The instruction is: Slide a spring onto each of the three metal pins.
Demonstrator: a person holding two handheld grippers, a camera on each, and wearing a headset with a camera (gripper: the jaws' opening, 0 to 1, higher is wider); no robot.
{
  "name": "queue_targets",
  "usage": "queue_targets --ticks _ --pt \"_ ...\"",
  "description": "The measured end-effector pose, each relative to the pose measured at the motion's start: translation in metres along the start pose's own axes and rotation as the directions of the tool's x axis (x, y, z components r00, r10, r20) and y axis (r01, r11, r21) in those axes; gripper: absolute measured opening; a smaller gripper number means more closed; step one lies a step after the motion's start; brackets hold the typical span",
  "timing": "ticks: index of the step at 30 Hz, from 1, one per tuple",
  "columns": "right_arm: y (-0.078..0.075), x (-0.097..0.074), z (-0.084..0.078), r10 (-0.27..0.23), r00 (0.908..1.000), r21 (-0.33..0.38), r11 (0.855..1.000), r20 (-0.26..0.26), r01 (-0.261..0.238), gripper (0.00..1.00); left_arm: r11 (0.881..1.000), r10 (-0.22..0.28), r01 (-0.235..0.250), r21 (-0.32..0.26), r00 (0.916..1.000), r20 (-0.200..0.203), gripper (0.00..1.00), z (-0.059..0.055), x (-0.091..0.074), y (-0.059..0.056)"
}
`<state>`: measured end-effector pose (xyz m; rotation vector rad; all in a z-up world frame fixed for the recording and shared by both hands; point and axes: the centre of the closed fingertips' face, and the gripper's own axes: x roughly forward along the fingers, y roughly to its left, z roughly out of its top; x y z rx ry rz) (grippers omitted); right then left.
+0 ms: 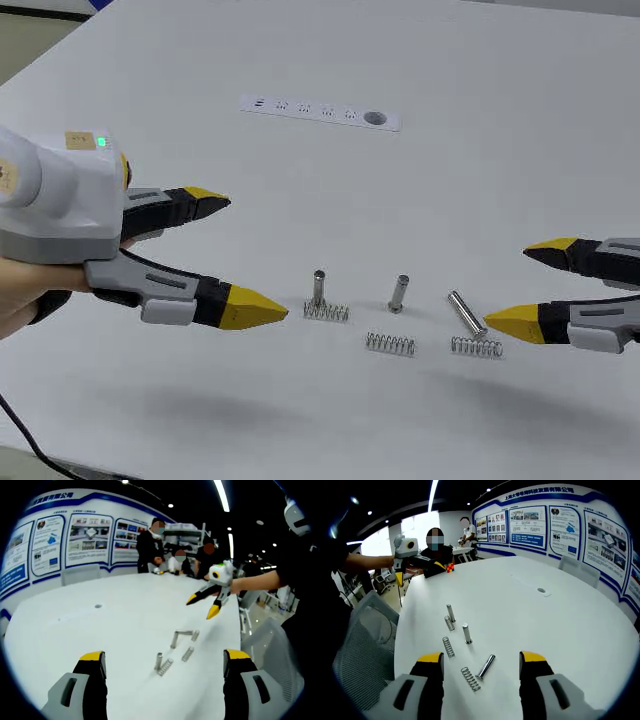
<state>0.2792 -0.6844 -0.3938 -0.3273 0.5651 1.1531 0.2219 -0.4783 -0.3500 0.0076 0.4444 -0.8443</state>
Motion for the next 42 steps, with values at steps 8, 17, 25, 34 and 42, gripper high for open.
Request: queue_targets --ticks 8,17,25,34,42 --pt "-0.006 0.011 -0.007 0.002 0.9999 0.024 1.0 -0.01 -0.002 0.57 1.0 -0.006 0.006 -0.004 0.9999 -0.015 0.99 -0.006 0.004 0.0" --pt "-0.011 0.026 -0.018 -0.005 0.9987 0.05 0.999 -0.051 0.007 0.52 1.0 -0.027 0.027 -0.005 0.9994 -0.022 0.97 -0.01 0.011 -0.002" --pt "-0.01 0.044 -0.024 0.0 0.9978 0.063 0.998 -0.067 0.004 0.45 1.0 -0.026 0.026 -0.018 0.9997 -0.002 0.97 -0.01 0.011 -0.001" --pt "-0.017 0.06 -0.033 -0.043 0.9943 0.103 0.993 -0.097 0.053 0.36 0.999 -0.02 0.021 -0.035 0.9998 0.007 0.96 -0.014 0.01 0.0" --pt "-0.023 0.069 -0.042 -0.081 0.9863 0.118 0.988 -0.144 0.099 0.29 0.999 -0.021 0.021 -0.036 0.9998 0.004 0.96 -0.016 0.008 -0.001"
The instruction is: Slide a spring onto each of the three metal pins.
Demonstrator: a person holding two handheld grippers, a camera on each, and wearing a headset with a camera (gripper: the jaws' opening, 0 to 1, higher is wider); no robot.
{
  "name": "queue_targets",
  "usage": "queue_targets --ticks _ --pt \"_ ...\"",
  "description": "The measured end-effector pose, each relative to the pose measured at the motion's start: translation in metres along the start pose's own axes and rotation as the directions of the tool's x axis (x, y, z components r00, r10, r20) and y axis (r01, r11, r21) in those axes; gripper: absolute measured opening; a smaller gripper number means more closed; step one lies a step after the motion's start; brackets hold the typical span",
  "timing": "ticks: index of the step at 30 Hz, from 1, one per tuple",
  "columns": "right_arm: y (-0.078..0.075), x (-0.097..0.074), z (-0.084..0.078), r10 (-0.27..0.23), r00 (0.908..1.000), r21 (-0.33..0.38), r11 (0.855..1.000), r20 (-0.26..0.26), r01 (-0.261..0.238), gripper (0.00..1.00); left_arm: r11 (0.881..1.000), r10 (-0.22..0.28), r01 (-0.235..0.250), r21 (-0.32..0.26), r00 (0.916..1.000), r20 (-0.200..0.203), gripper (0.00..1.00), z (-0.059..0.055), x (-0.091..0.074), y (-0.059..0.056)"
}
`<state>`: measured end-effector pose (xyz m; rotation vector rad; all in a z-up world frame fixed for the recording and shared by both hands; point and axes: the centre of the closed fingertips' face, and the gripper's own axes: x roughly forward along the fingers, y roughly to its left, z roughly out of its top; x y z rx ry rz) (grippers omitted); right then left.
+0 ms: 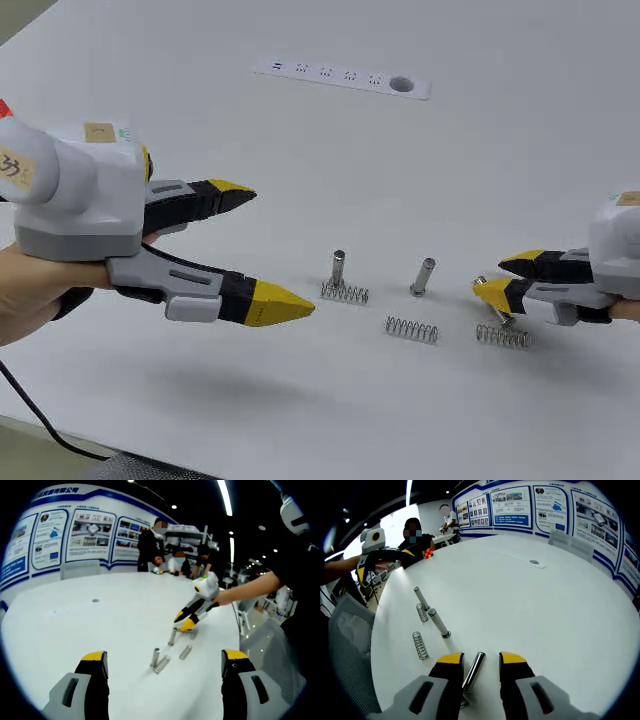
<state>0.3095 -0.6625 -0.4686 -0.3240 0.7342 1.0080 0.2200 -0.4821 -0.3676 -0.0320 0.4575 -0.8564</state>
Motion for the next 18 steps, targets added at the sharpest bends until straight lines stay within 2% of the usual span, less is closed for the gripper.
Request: queue_targets --ticks 11,18 --pt "0.002 0.008 -0.006 -0.026 0.9993 0.022 0.999 -0.027 0.027 0.23 1.0 0.013 -0.013 -0.013 0.9999 -0.008 0.95 -0.007 -0.004 0.001" --pt "0.002 0.011 -0.008 -0.051 0.9978 0.022 0.998 -0.042 0.052 0.17 1.0 0.021 -0.021 -0.017 0.9997 0.009 0.95 -0.003 -0.005 0.002"
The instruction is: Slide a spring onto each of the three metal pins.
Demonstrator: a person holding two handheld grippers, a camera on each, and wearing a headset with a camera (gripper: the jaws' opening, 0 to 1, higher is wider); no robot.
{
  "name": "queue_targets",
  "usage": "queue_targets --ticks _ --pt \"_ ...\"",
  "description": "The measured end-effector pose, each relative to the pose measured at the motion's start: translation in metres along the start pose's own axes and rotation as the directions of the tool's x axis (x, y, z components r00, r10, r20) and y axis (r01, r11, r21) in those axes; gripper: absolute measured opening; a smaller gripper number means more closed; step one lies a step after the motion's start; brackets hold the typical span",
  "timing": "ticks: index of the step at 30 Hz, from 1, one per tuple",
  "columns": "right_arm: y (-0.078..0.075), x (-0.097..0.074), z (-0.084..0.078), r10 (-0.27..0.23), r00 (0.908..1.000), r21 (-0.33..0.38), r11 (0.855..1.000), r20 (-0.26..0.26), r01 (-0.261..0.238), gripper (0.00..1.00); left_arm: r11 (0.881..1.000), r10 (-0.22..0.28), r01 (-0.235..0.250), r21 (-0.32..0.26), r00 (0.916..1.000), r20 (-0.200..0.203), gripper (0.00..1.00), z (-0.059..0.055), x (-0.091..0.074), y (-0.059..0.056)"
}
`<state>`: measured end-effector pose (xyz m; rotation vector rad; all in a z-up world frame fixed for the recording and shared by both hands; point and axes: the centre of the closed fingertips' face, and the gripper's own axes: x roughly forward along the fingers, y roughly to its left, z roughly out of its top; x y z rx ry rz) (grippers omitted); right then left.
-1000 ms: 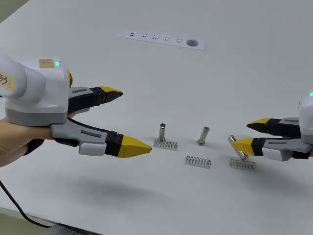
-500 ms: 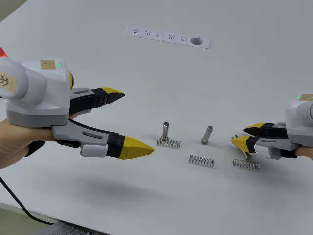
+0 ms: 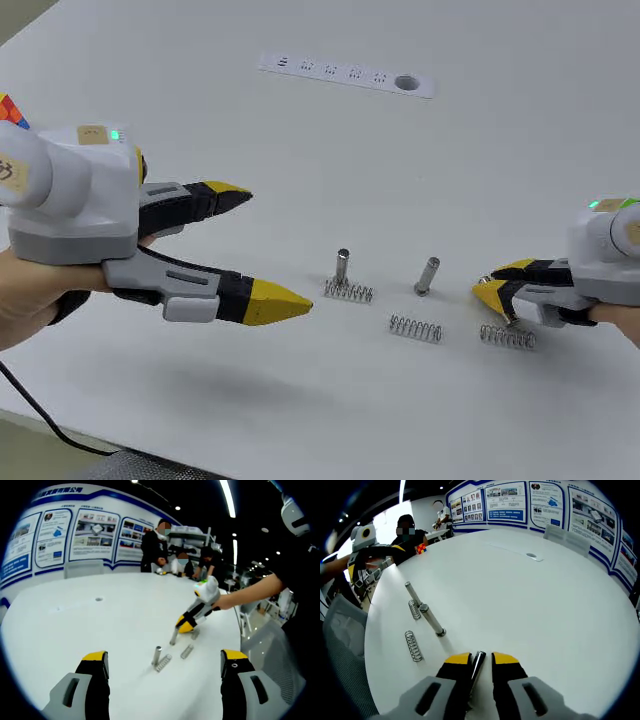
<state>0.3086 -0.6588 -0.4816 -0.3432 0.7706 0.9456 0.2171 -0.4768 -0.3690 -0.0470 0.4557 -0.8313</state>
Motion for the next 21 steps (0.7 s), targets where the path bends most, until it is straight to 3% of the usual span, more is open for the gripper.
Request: queue_targets --ticks 11,16,21 --pt "0.002 -0.0003 -0.0017 -0.031 0.9994 -0.032 0.999 -0.016 0.03 0.13 1.0 -0.007 0.007 0.0 0.9999 -0.009 0.94 -0.0037 0.0011 -0.0049" --pt "0.002 -0.0004 -0.0028 -0.045 0.9987 0.012 0.999 -0.024 0.045 0.12 1.0 0.004 -0.004 0.002 0.9999 -0.011 0.94 -0.0045 -0.0007 -0.0036" --pt "0.004 -0.0007 -0.0033 -0.055 0.9977 -0.007 0.998 -0.041 0.055 0.1 1.0 0.015 -0.015 -0.007 0.9999 0.003 0.94 -0.0026 -0.0037 -0.0013"
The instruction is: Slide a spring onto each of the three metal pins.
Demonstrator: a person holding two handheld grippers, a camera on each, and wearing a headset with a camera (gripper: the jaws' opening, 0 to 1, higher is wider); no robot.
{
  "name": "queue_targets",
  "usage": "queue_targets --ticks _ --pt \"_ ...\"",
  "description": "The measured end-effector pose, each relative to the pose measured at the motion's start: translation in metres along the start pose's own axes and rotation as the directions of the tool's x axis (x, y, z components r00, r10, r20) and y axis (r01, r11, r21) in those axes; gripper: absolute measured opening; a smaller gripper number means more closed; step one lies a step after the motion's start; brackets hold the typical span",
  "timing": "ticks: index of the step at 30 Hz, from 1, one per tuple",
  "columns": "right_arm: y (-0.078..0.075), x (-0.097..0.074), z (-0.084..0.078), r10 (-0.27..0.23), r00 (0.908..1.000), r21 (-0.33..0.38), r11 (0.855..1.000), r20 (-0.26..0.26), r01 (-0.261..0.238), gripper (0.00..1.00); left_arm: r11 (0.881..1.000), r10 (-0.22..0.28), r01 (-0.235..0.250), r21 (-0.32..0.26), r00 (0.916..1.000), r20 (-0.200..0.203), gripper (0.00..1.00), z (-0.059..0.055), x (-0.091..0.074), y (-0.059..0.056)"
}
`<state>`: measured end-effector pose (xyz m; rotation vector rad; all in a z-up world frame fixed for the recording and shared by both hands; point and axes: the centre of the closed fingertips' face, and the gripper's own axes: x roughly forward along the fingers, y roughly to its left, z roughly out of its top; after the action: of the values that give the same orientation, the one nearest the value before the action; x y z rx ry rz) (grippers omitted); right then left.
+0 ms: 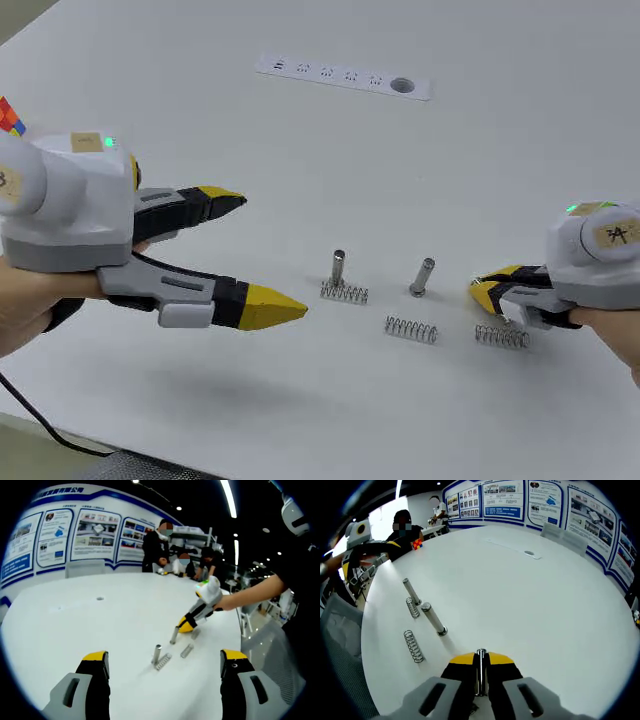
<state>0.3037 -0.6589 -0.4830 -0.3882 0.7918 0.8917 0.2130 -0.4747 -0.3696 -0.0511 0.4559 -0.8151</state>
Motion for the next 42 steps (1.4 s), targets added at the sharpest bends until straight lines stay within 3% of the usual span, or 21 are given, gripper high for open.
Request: queue_targets --ticks 5,19,31,42 --pt "0.0 0.0 -0.001 -0.021 0.9997 0.007 1.0 -0.015 0.021 0.1 1.0 0.001 -0.001 0.001 1.0 0.003 0.93 0.002 -0.001 -0.001" --pt "-0.003 0.004 0.004 -0.026 0.999 -0.123 0.992 -0.037 0.021 0.08 1.0 0.017 -0.017 -0.004 0.9997 0.019 0.92 0.005 -0.008 -0.004" --pt "-0.005 -0.008 0.017 -0.017 0.9993 -0.095 0.995 0.034 0.02 0.08 1.0 0.027 -0.027 0.002 0.9987 0.044 0.92 0.018 -0.013 -0.003" --pt "-0.01 -0.025 0.021 -0.021 0.9949 -0.07 0.997 0.099 0.028 0.08 0.999 0.021 -0.022 0.023 0.9992 0.035 0.92 0.024 -0.015 -0.009"
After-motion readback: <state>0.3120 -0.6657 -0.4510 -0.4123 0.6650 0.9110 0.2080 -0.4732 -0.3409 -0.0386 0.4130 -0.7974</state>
